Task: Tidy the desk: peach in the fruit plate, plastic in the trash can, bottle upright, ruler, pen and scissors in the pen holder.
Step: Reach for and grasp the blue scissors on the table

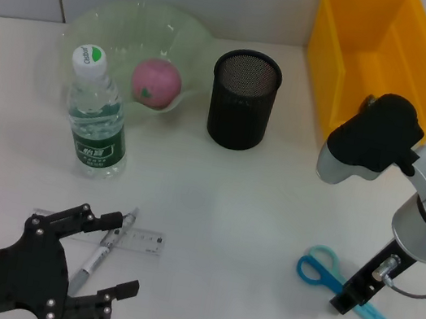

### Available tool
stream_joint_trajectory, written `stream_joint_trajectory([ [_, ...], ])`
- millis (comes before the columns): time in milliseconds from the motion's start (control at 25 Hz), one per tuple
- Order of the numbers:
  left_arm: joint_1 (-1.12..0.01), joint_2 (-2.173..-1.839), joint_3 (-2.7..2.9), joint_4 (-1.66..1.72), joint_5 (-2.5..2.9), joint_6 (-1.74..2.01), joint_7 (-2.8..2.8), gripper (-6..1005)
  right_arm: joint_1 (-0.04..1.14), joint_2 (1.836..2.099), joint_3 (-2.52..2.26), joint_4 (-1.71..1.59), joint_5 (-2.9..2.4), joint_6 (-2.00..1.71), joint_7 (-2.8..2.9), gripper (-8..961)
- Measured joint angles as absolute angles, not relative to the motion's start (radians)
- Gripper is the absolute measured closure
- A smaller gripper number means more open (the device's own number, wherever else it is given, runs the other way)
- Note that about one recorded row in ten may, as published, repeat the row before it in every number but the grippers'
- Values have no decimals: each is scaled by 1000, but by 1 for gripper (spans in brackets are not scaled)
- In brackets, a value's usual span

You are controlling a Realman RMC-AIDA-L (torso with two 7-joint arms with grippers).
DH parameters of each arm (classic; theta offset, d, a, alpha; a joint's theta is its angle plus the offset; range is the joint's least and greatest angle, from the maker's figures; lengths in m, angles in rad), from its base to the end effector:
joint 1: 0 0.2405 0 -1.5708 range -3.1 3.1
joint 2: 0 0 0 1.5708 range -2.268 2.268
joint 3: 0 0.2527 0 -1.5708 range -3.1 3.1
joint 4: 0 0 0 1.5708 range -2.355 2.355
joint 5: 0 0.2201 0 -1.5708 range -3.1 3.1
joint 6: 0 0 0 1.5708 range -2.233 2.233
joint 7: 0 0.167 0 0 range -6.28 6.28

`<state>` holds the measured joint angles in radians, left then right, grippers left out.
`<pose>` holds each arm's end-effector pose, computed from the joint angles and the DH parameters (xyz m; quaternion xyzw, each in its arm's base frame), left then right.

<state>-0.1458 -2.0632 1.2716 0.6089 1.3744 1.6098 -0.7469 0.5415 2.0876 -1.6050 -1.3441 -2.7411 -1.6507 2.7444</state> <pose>-0.2765 0.2331 -0.0521 -0.9271 -0.0370 -0.3331 0.1679 0.2194 0.3242 -0.0425 -0.8659 0.3624 -0.3088 0.1533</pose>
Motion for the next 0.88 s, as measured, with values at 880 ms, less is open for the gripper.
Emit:
stream_joint_trajectory([
  [880, -146, -2063, 1272, 609, 1374, 1621, -747, 212, 544, 2088, -1609, -1335, -2733, -1637, 2742, 558],
])
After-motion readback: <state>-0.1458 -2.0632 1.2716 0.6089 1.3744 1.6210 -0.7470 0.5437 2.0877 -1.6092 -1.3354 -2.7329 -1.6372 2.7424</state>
